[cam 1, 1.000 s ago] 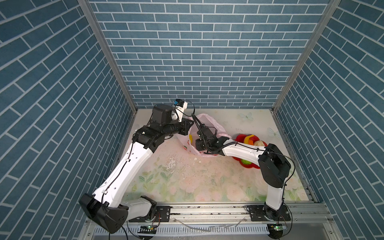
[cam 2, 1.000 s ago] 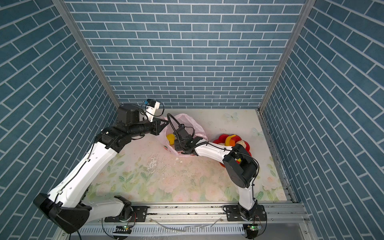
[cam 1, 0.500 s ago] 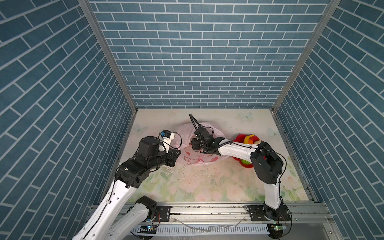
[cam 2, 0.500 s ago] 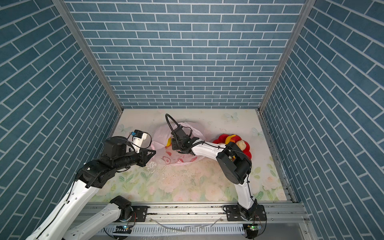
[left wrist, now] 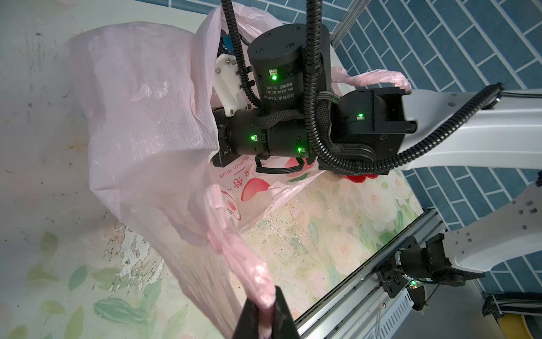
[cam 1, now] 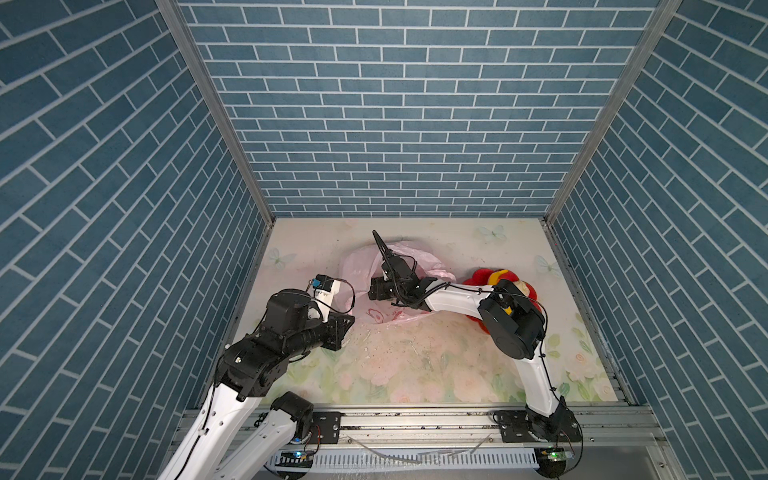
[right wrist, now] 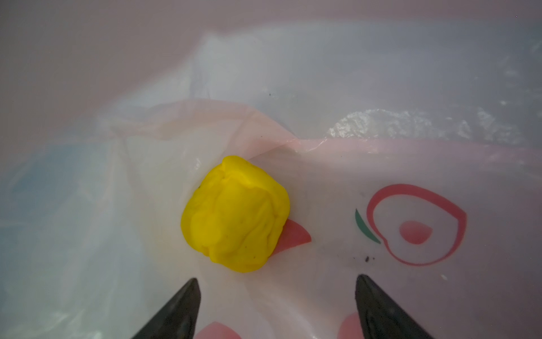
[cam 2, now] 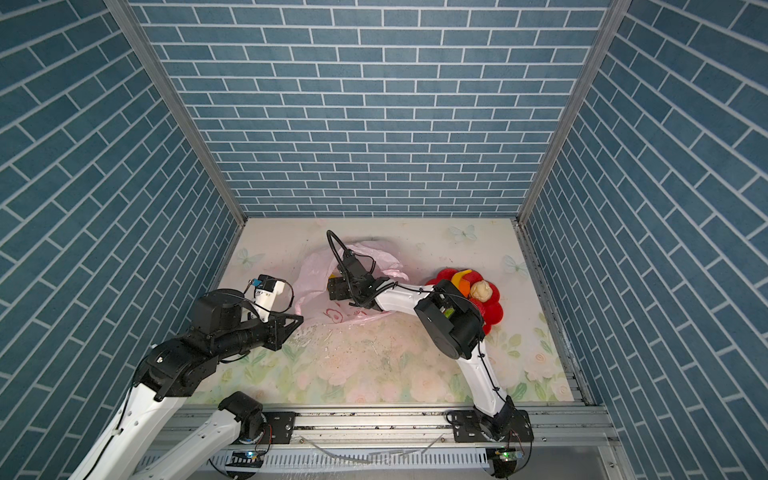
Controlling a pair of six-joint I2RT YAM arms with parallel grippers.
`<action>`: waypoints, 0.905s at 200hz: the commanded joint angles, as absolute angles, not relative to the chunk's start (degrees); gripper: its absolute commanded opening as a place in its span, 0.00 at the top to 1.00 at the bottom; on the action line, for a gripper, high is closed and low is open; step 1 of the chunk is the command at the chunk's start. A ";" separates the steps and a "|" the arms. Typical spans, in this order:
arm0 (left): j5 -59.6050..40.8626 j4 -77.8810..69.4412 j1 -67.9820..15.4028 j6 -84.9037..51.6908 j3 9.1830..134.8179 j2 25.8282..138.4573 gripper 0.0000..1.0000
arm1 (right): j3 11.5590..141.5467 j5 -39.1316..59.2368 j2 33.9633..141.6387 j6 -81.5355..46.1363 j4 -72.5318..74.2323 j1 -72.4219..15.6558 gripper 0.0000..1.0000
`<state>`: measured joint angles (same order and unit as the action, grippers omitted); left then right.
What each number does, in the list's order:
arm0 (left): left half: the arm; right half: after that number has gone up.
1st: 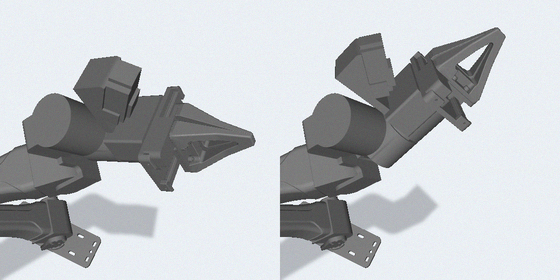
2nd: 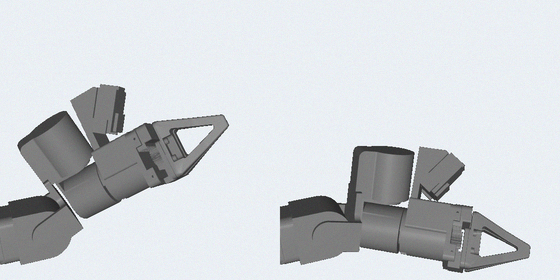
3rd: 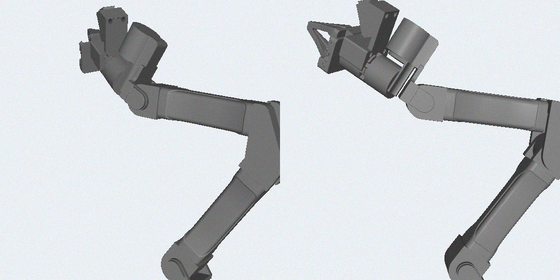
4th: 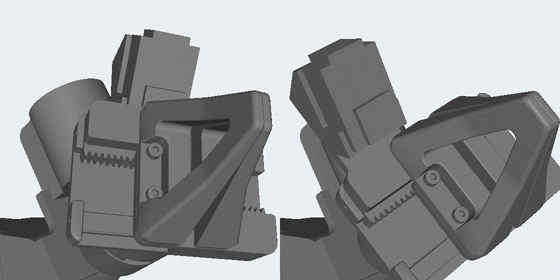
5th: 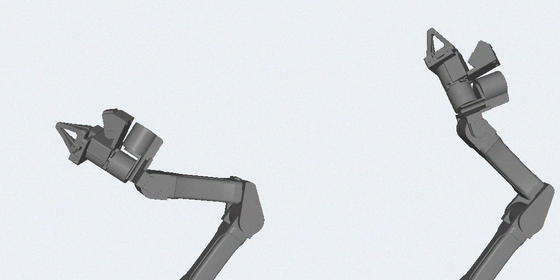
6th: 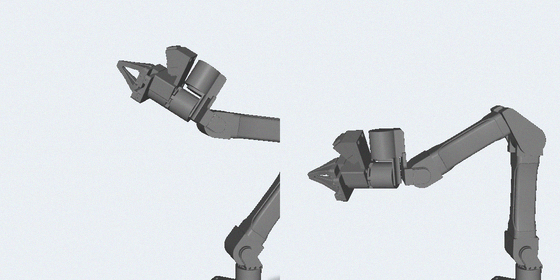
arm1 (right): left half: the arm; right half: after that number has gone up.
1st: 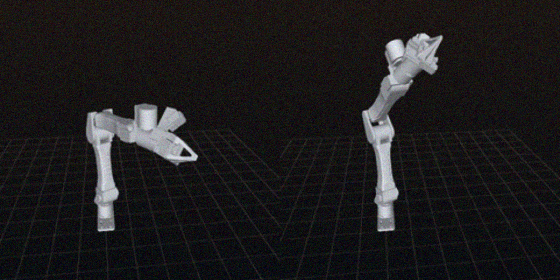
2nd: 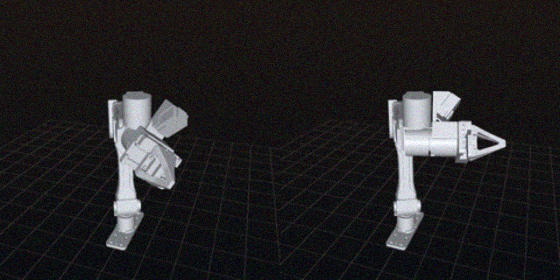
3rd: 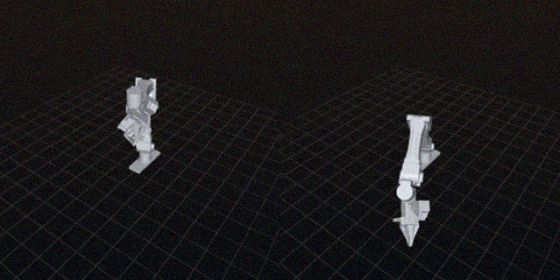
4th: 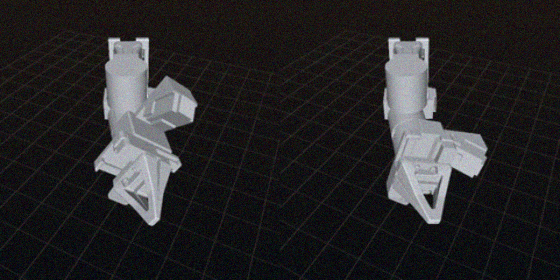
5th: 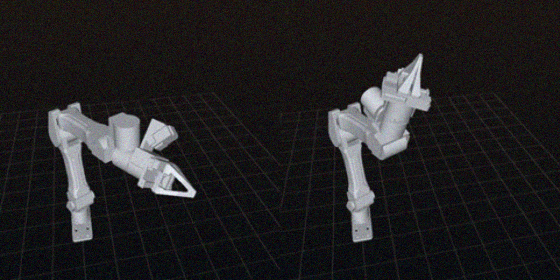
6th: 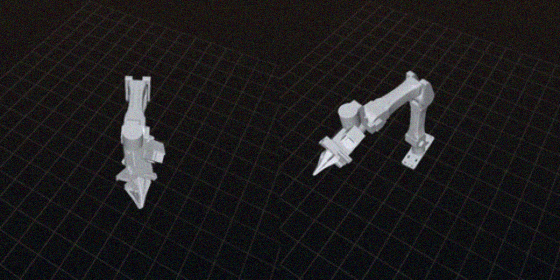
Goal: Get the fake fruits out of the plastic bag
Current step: 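Lower the open right gripper and close it on the yellow lumpy fruit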
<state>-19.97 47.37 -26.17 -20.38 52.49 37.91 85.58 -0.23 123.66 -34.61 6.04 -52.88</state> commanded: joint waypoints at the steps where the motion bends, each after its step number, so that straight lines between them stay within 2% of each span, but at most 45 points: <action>1: -21.79 49.37 -26.32 -21.58 51.34 36.91 0.88 | 89.70 0.61 125.27 -35.81 9.50 -53.14 0.15; 58: -25.54 49.27 -26.28 -24.23 47.46 32.22 0.88 | 99.39 4.41 134.03 -40.34 9.42 -53.28 0.14; 115: -26.79 48.60 -26.35 -24.56 47.03 32.60 0.88 | 108.42 5.92 140.49 -41.53 3.20 -54.31 0.14; 181: -21.95 49.83 -26.37 -24.96 48.62 33.91 0.88 | 104.07 15.25 137.63 -41.40 9.16 -55.24 0.15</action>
<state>-24.60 49.12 -26.17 -24.93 47.37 33.76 105.78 10.13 139.59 -40.25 6.74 -54.65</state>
